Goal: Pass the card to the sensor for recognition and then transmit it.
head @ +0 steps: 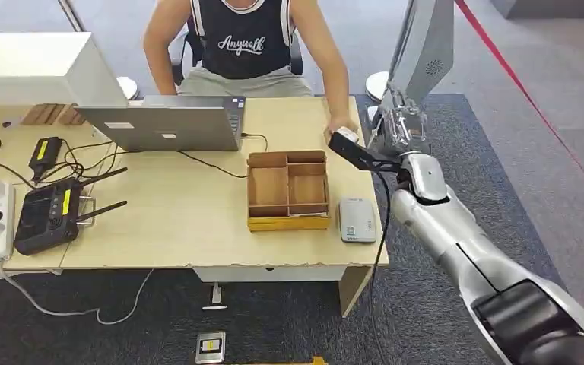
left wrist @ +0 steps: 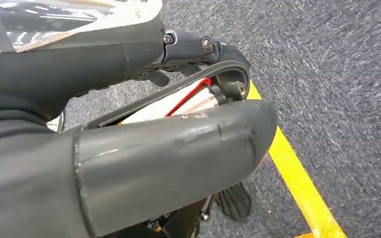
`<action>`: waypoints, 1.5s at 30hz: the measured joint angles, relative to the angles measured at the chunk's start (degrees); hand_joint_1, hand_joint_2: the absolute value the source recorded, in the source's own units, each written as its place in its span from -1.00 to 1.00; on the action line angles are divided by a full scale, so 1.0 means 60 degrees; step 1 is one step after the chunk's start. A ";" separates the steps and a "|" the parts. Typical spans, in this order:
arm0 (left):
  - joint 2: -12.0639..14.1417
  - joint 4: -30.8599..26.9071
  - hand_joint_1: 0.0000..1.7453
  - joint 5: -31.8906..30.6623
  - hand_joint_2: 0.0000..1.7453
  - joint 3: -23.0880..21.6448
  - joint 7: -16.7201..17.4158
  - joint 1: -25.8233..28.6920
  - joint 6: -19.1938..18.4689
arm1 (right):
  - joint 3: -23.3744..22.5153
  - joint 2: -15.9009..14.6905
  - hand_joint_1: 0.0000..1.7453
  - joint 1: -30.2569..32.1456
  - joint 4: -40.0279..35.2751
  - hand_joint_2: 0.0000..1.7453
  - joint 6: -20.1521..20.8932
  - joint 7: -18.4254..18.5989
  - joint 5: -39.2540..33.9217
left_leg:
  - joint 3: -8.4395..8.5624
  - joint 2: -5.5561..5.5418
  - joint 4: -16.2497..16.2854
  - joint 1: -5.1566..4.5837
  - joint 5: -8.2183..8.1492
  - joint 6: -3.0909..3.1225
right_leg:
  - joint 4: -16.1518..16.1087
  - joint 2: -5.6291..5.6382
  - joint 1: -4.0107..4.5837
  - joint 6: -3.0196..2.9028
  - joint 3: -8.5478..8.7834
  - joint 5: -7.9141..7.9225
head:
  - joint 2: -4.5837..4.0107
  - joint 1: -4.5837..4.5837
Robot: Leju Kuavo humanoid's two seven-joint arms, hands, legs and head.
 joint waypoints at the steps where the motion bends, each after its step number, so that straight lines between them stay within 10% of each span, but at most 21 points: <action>1: 0.0000 0.0004 -1.00 0.0000 -1.00 -0.0004 0.0000 -0.0001 0.0000 | 0.0000 -0.0044 1.00 0.0029 -0.0058 1.00 0.0011 0.0000 0.0000 | 0.0000 0.0001 0.0000 0.0000 0.0000 0.0000 | 0.0000 0.0000 0.0000 0.0000 0.0000 0.0000 | 0.0000 0.0000; 45: 0.0055 0.0066 -1.00 -0.0018 -1.00 0.0055 -0.0055 -0.0084 0.0055 | 0.0033 -0.1031 1.00 0.3345 -0.1883 1.00 0.1089 0.1144 -0.0608 | -0.0001 0.0002 -0.0002 0.0001 -0.0006 0.0006 | -0.0003 -0.0001 0.0001 -0.0001 0.0004 -0.0003 | 0.0000 0.0000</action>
